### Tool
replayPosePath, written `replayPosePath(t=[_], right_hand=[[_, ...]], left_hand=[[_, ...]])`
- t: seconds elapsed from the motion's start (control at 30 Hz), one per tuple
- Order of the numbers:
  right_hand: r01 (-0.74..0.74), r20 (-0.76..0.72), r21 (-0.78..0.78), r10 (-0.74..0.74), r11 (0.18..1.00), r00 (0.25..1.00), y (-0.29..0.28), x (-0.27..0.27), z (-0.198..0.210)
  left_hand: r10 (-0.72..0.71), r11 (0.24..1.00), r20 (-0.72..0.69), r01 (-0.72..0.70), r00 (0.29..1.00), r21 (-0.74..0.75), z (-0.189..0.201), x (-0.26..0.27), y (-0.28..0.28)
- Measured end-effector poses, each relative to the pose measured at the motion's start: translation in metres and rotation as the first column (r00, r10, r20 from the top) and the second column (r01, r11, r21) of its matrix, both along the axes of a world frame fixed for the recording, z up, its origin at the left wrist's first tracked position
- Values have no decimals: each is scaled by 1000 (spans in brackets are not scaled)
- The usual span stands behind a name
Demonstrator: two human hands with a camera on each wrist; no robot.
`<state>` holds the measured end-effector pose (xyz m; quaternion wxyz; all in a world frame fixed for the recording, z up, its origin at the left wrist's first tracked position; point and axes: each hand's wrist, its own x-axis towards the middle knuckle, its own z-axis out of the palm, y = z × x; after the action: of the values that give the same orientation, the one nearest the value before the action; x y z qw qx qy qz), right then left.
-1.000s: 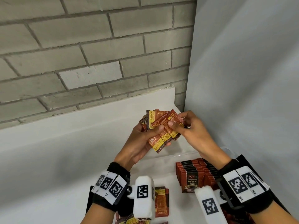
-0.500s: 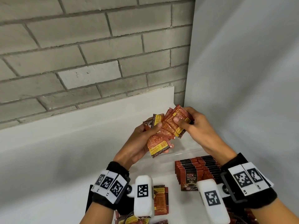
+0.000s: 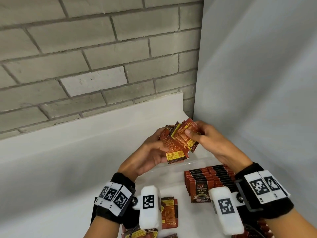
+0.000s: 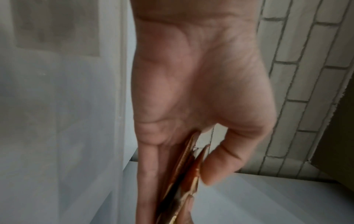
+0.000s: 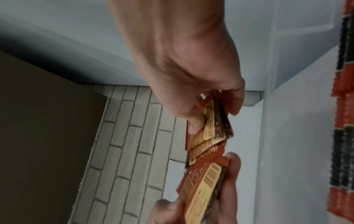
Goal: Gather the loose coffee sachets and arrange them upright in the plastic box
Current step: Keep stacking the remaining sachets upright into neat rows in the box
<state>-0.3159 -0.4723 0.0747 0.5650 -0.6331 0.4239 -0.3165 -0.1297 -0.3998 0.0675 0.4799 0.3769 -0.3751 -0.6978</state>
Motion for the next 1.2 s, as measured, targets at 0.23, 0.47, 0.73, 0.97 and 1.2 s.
replayPosePath(t=[0.23,0.47,0.73,0.97,1.2], right_hand=[[99,26,42,-101,994,995,-1,-2,3],[-17,67,173,6,985,998,4,4,1],[91,195,206,-132,974,972,5,6,4],[52,345,279,-150,959,927,6,7,6],[-38,377,354,-105,934,920,10,8,10]], left_hand=[[55,998,-29,-56,998,-24,-1,-3,-1],[220,974,36,-218,975,-62,-2,-4,-4],[279,960,-48,-279,959,9,3,-7,-6],[216,975,-16,-217,976,-46,3,-7,-5],[201,977,29,-198,979,-75,3,-7,-4]])
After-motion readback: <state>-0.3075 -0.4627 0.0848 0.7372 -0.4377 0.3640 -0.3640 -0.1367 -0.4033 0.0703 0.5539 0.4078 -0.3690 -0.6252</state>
